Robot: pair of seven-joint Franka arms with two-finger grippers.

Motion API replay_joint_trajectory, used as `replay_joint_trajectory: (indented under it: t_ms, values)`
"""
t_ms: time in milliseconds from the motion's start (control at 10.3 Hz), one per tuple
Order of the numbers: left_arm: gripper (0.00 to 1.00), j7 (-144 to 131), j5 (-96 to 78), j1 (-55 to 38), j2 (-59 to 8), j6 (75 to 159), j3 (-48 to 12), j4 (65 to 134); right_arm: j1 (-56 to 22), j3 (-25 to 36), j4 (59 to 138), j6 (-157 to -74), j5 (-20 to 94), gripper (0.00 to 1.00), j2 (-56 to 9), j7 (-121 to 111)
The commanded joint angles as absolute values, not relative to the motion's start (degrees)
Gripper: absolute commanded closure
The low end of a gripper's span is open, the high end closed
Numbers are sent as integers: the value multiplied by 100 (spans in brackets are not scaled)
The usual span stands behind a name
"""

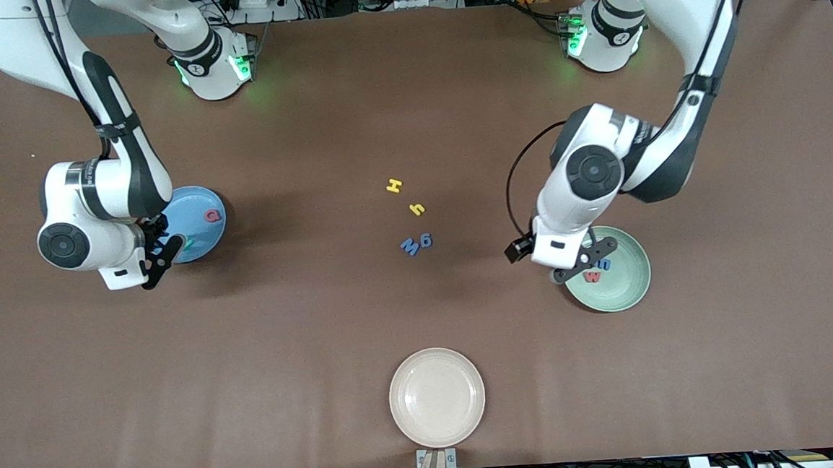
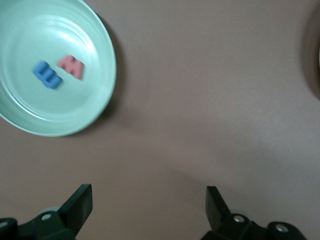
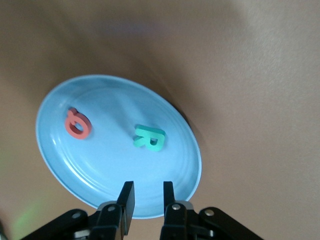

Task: Sort uppercase to blue plate, lowercase to green plate
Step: 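Lower the left gripper around yellow h while the right gripper hovers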

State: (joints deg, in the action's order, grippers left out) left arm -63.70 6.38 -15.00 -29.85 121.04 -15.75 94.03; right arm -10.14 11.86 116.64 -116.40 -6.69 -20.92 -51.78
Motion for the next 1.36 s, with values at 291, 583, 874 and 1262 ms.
replay_joint_trajectory:
  t_ms: [291, 583, 874, 1262]
  values:
    - [0, -8207, 756, -2160, -3911, 12015, -1512, 8455, -1142, 722, 11593, -11163, 61, 68, -1495, -4213]
    - [0, -8577, 800, -2811, -4052, 12189, -1503, 8499, -1151, 108, 11532, -11145, 53, 68, -1301, -2897]
    - [0, -9033, 1000, -3373, -4087, 12591, -1485, 8901, -1160, -175, 11540, -11205, 62, 68, -1187, -2051]
    - [0, -9466, 1204, -3498, -4341, 13245, -1503, 9123, -1248, -719, 11767, -11906, 70, 65, -1187, -741]
